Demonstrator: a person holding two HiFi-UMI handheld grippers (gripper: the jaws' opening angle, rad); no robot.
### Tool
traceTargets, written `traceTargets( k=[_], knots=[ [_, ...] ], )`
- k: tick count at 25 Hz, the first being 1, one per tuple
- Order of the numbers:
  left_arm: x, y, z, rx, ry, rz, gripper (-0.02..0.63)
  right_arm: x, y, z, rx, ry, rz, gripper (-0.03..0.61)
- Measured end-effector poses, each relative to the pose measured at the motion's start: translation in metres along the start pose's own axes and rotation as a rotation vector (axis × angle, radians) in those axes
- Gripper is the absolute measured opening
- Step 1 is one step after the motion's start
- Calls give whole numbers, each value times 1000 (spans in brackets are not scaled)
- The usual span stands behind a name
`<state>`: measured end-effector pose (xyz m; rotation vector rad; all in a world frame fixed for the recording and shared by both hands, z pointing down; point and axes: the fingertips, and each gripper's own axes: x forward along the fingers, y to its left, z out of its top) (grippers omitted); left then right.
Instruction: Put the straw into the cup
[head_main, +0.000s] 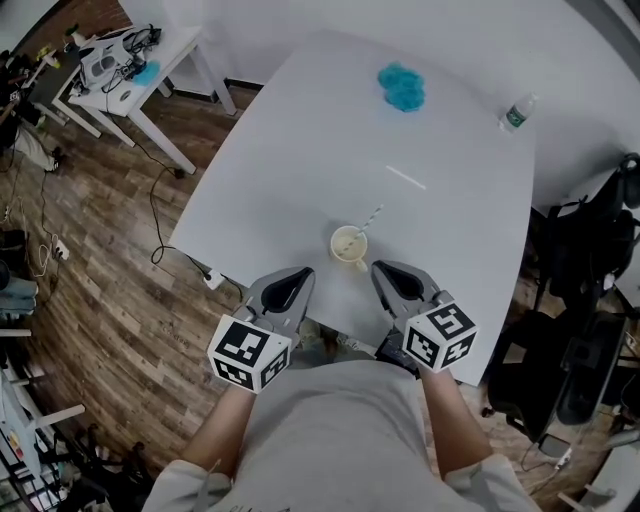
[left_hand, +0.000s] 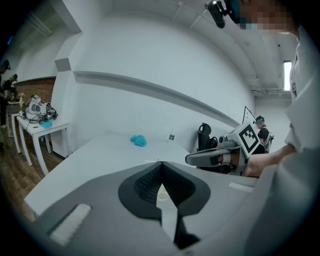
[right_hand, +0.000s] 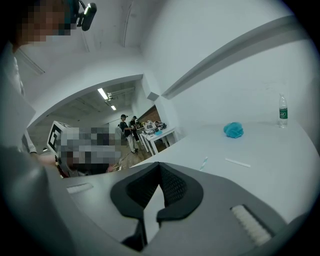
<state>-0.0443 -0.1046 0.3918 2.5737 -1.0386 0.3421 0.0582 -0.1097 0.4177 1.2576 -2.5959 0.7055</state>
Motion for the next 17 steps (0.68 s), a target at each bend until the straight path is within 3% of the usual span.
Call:
traceTargets(
  k=[17],
  knots=[
    [2, 1, 4, 22, 15, -28, 18, 4, 5, 6, -4, -5, -8, 5]
  ],
)
